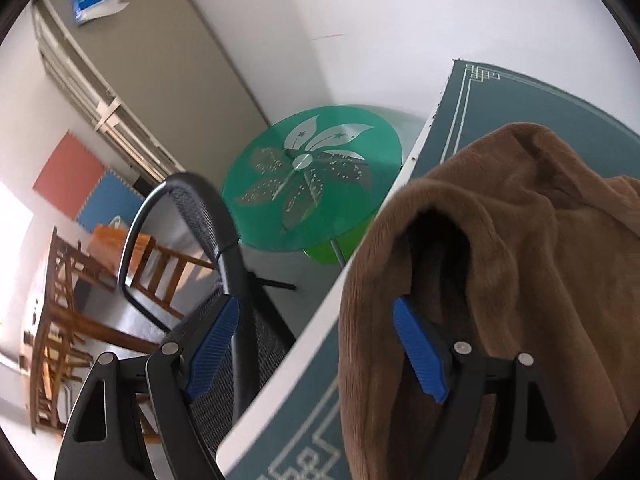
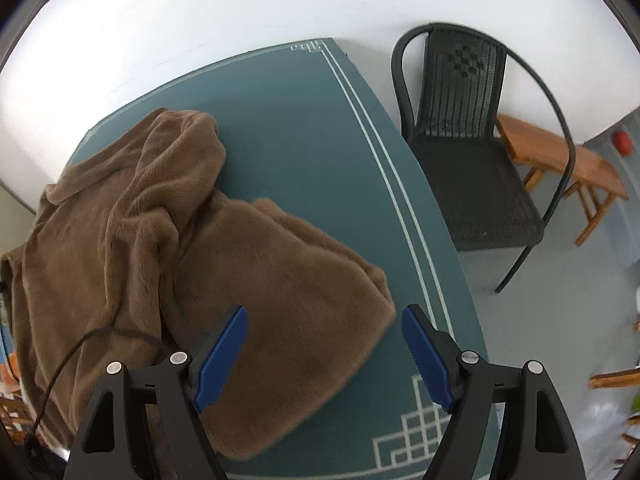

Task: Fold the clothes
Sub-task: 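Release the blanket with both grippers, dropping it onto the table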

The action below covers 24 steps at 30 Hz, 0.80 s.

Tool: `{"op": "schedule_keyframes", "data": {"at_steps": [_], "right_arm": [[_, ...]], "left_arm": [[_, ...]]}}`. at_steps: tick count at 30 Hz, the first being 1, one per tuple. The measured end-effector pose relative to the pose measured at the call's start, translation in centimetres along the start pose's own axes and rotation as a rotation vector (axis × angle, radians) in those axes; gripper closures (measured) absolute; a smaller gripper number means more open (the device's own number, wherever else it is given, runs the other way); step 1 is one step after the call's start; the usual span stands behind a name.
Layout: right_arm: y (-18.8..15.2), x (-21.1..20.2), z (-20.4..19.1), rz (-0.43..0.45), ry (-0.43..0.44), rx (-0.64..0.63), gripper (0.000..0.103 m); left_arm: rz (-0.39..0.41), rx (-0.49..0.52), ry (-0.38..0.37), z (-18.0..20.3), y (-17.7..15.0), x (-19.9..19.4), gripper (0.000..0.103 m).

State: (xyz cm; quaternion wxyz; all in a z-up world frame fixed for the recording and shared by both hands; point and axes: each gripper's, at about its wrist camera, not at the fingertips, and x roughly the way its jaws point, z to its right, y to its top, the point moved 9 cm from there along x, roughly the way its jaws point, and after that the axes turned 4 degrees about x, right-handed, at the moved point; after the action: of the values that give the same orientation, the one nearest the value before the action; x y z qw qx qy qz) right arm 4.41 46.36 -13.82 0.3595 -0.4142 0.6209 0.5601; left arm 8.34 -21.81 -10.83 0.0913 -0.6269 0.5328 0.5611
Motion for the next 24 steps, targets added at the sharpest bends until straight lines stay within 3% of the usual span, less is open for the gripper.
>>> {"op": "schedule_keyframes", "data": {"at_steps": [7,13,18,24], "right_arm": [[-4.9,-0.6,-1.9,-0.061,0.146,-0.189,0.022],[-5.5,1.0,-3.1,-0.027,0.095,-0.335,0.022],[-3.3,3.3,-3.6,0.046,-0.013,-0.438,0.022],[4.8,1.3,1.9,0.265,-0.260,-0.329,0.022]], "left_arm": [[-0.019,-0.051,-0.053,1.4,-4.2,-3.1,0.019],[-0.069,-0.056,-0.085,3.3,-8.3,-3.8,0.019],[-0.087,-0.082,-0.097,3.6,-10.3,-4.6,0.019],[-0.089,-0.095,-0.085,3.3,-12.3,-5.4,0.019]]}}
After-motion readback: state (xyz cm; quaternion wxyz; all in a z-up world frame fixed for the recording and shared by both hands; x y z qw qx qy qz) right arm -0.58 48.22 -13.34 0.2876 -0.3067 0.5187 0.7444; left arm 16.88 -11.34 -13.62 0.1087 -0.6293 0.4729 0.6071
